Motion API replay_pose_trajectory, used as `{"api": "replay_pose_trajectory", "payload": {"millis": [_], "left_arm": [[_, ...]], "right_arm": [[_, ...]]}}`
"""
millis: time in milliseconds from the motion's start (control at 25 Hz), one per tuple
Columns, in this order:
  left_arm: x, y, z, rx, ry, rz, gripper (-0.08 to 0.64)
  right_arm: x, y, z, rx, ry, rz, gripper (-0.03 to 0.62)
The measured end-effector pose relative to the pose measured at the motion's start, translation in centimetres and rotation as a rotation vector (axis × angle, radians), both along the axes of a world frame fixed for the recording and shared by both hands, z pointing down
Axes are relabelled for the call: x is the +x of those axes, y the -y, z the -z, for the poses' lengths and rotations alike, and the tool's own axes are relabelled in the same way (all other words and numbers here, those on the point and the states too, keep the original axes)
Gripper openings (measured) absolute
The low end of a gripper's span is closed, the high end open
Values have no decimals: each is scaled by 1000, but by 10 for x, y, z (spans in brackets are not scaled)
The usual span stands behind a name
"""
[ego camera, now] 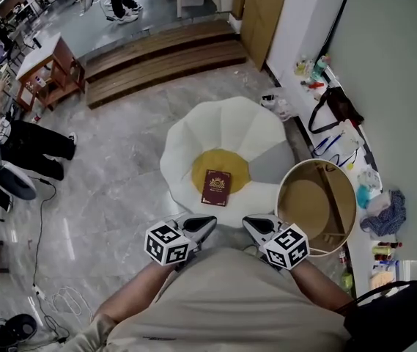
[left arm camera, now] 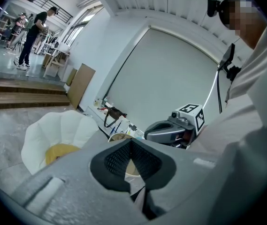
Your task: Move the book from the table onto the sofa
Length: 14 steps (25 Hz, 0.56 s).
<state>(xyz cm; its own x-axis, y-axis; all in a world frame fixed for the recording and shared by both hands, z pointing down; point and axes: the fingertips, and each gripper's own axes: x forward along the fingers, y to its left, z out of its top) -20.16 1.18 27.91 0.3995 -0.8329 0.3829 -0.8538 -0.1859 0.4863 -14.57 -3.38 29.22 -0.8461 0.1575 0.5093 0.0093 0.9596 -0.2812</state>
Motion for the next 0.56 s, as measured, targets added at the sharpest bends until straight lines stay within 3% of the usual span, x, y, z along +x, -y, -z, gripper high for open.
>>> {"api": "replay_pose_trajectory", "payload": {"millis": [560], "left_arm": [[-13,6,-8,-8,-8,4,8]], "right_arm": [[-11,10,0,17,4,-16,12]]}}
